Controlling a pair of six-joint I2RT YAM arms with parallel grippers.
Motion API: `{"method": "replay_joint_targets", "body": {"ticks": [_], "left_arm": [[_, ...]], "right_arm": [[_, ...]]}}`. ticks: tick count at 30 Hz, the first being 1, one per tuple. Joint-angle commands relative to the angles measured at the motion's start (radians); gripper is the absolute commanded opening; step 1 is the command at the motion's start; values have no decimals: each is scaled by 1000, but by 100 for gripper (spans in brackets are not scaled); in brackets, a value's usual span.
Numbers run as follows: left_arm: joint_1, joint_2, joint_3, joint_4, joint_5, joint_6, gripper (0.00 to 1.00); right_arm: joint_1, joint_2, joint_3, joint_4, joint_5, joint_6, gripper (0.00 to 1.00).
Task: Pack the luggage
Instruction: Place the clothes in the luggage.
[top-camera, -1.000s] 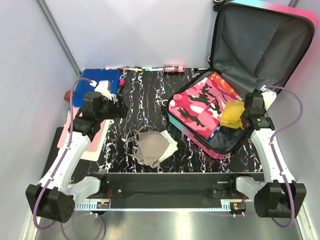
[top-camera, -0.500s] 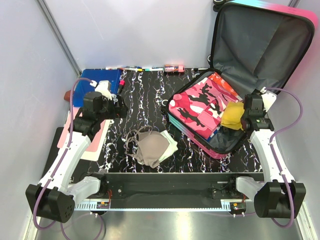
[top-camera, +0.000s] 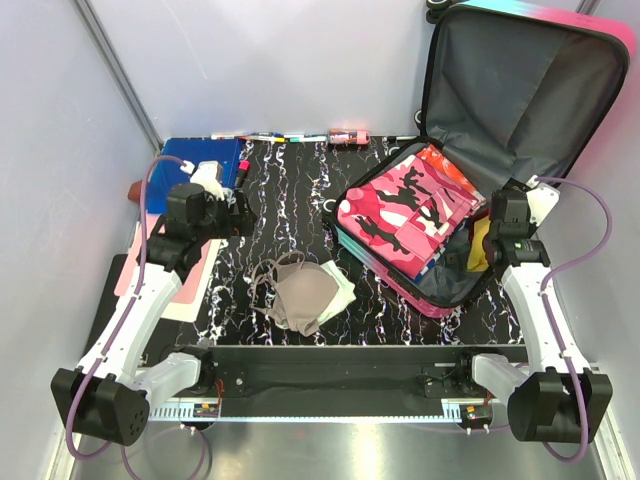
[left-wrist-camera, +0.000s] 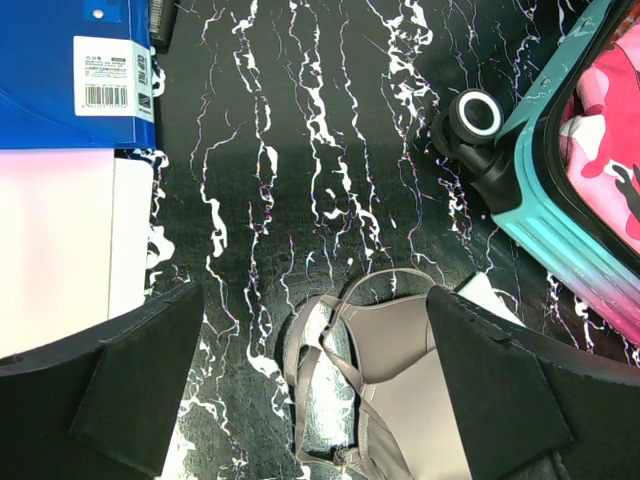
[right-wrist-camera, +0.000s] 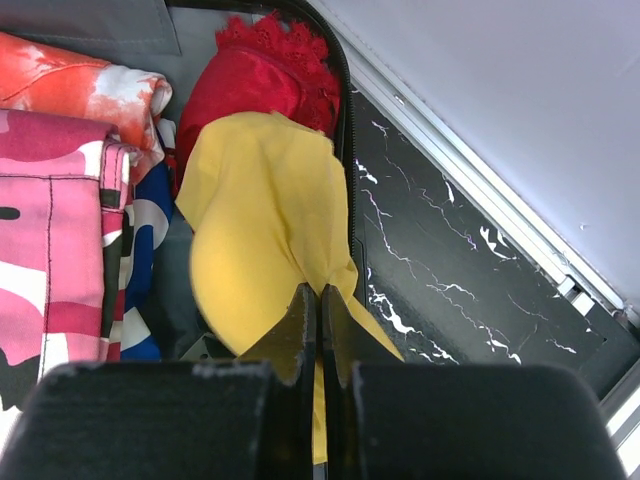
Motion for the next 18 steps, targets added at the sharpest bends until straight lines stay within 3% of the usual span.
{"method": "replay_joint_targets", "body": {"ticks": [1, 13, 18], "left_arm": [[-4, -10, 5, 40, 10, -7, 99], [-4, -8, 5, 40, 6, -4, 99], [-4, -11, 4, 40, 1, -1, 99]], "right_arm": [[-5, 5, -6, 38, 28, 25, 0], [-5, -11, -108, 197, -158, 171, 0], [-3, -6, -136, 242, -129, 214, 0]]}}
